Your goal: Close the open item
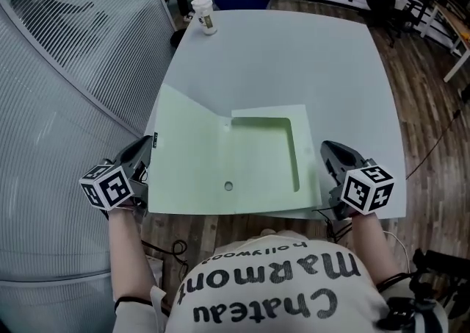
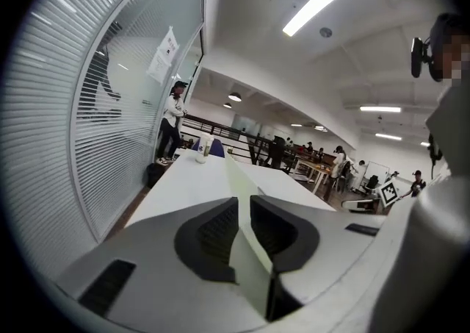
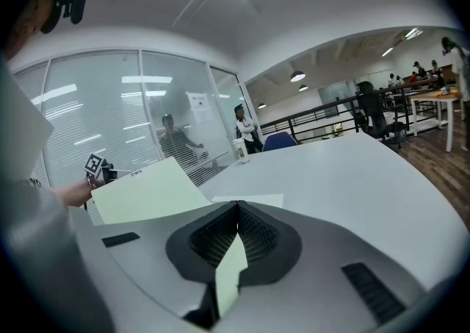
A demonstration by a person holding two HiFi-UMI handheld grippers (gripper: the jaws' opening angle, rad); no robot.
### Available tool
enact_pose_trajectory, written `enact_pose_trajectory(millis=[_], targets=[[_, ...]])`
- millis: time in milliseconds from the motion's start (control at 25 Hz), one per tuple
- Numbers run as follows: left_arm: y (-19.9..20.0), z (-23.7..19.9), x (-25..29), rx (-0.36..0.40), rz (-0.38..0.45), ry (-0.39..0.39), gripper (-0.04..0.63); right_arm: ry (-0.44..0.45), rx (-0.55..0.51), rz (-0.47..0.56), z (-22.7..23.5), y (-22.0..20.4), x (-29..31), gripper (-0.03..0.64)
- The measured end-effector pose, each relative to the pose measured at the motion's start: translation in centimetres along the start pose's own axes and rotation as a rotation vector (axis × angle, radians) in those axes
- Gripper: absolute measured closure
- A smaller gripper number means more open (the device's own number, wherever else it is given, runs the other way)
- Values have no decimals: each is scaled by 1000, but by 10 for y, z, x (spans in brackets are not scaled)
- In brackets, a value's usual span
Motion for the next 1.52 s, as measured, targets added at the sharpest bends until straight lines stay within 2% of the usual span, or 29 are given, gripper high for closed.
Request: enact_pose_trajectory(millis=[120, 360, 640, 760, 1160, 1520], targets=[[12, 29, 11, 15, 16, -87, 550, -9, 7, 8, 6, 1, -8, 617], [26, 80, 39, 116, -3, -216, 551, -55, 24, 29, 20, 0, -29, 617], [29, 132, 79, 126, -5, -380, 551, -137, 63, 61, 45, -7, -62, 617], [26, 148, 94, 126, -18, -424, 551, -168, 75, 69, 54, -12, -72, 617], [3, 206, 142, 202, -112, -552, 551, -231, 122, 95, 79, -23, -96, 617], [-30, 243, 179, 241, -215, -625, 551, -290, 178, 110, 100, -39, -113, 617]])
Point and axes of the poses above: the fingertips, and each gripper's own axes: x forward along the fingers, z to its right, y out of its top, the point moved 2 cm from there along -x, backward along the fingers, and after that the axes turned 5 degrees about x, right-handed, at the moved point
